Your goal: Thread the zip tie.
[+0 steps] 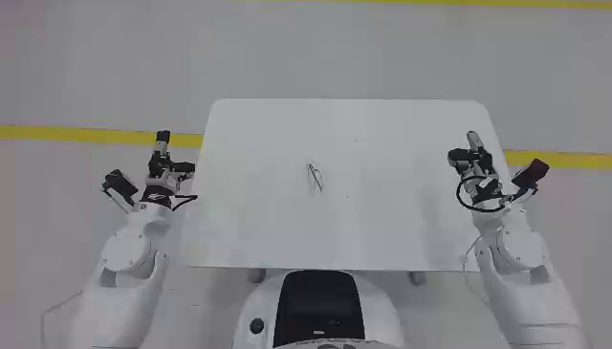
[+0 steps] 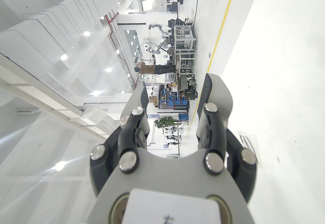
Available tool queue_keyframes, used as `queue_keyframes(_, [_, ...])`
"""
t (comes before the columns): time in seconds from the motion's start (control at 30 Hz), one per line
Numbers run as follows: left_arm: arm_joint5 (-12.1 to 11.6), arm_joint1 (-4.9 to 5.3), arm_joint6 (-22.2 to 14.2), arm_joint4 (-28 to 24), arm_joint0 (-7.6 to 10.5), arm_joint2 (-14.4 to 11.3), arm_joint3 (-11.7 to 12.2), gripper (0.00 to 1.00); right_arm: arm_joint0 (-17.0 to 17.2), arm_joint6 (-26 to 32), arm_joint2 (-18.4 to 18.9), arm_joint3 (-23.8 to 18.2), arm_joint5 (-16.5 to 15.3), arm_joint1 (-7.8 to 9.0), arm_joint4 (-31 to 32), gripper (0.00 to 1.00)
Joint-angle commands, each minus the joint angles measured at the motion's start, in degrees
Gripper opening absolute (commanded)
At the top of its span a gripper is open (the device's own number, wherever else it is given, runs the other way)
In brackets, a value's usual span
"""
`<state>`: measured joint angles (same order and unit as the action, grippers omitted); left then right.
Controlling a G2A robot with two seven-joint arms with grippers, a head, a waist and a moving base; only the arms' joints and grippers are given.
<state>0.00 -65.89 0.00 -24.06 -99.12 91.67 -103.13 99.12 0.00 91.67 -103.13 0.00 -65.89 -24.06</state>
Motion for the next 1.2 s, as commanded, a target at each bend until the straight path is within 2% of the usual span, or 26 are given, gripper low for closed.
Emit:
queue_keyframes(0.0, [0.0,0.0,0.0,0.0,0.0,0.0,0.0,1.0,-0.13,0.16,-0.05,-0.18,0.03,0.01,0.32,1.0])
queue_keyframes(0.07, [0.0,0.0,0.0,0.0,0.0,0.0,0.0,1.0,-0.76,0.74,-0.44,-0.62,0.76,0.07,2.9,1.0])
queue_keyframes(0.2, [0.0,0.0,0.0,0.0,0.0,0.0,0.0,1.0,-3.1,1.19,-2.75,-1.85,4.25,0.15,11.01,1.0])
queue_keyframes(0.33, [0.0,0.0,0.0,0.0,0.0,0.0,0.0,1.0,-6.3,2.5,-7.24,-3.32,9.63,0.19,21.9,1.0])
queue_keyframes(0.47, [0.0,0.0,0.0,0.0,0.0,0.0,0.0,1.0,-10.41,4.6,-12.53,-1.25,15.06,-0.02,30.39,1.0])
queue_keyframes(0.87, [0.0,0.0,0.0,0.0,0.0,0.0,0.0,1.0,-11.04,4.87,-13.21,-0.78,15.33,-0.07,31.32,1.0])
queue_keyframes(0.97, [0.0,0.0,0.0,0.0,0.0,0.0,0.0,1.0,-11.62,5.22,-14.31,-0.92,15.89,0.12,37.32,1.0])
queue_keyframes(1.07, [0.0,0.0,0.0,0.0,0.0,0.0,0.0,1.0,-14.43,7.43,-16.59,0.15,19.48,-0.01,42.22,1.0])
queue_keyframes(1.17, [0.0,0.0,0.0,0.0,0.0,0.0,0.0,1.0,-17.72,9.3,-18.92,3.58,19.48,-0.47,45.69,1.0])
